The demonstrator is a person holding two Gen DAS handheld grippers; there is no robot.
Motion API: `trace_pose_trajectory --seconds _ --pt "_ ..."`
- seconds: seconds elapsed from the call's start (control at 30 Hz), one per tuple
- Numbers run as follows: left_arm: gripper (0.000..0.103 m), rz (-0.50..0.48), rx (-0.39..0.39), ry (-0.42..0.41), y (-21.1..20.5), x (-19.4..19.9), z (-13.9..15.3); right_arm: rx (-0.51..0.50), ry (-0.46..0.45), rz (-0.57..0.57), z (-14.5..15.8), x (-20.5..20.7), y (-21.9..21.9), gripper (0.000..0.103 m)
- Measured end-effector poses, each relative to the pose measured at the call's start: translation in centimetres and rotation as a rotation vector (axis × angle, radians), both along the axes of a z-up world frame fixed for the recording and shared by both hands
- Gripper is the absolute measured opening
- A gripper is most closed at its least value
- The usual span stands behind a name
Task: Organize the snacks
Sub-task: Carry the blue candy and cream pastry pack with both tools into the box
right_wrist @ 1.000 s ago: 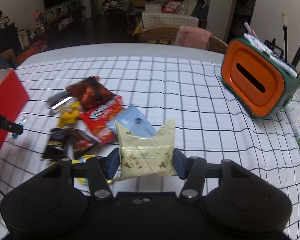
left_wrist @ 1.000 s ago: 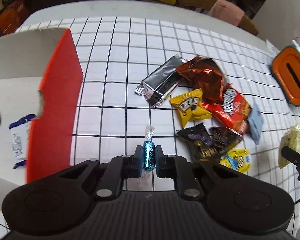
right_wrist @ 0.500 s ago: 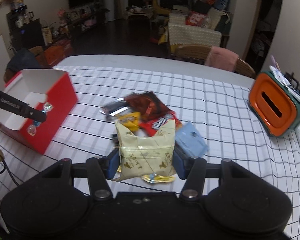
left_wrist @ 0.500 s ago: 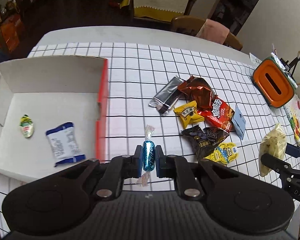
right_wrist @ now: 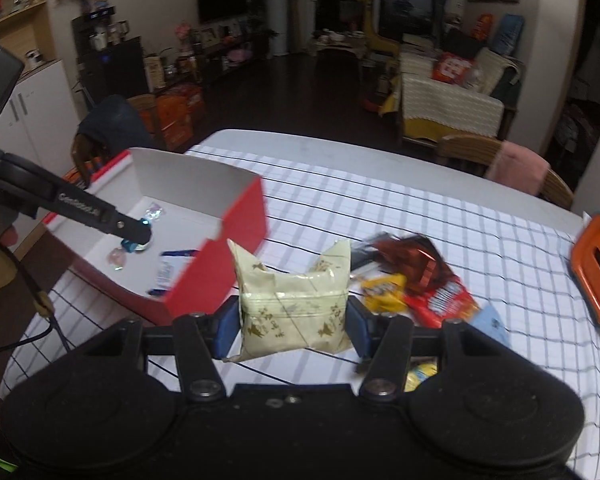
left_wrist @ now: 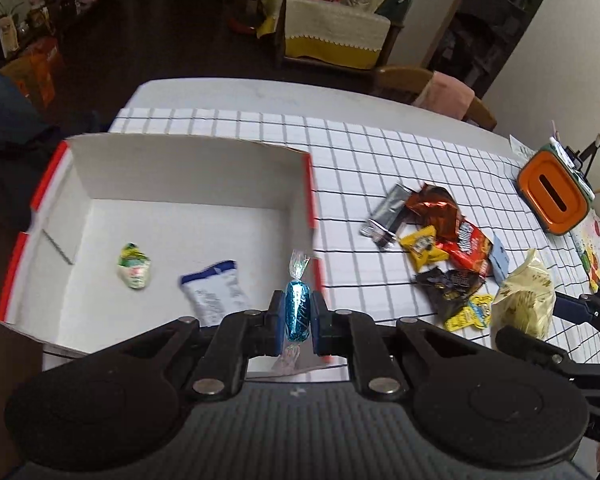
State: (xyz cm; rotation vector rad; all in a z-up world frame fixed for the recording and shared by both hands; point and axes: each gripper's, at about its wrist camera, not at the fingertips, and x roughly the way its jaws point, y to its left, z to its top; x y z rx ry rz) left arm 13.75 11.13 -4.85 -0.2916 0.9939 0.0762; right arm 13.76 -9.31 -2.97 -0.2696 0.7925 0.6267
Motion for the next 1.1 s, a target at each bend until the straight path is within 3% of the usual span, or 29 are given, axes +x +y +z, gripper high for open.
trace_pose_trajectory --seconds 0.53,1.1 --pt "0.012 0.064 0.065 0.015 9.8 -1.0 -1.3 -0.060 0.023 0.099 -2.2 0.7 12.3 0.053" --pt "0.012 0.088 0.118 0.089 16.1 2.2 -5.0 -0.137 0.112 0.145 -6.4 6.2 21.7 0.054"
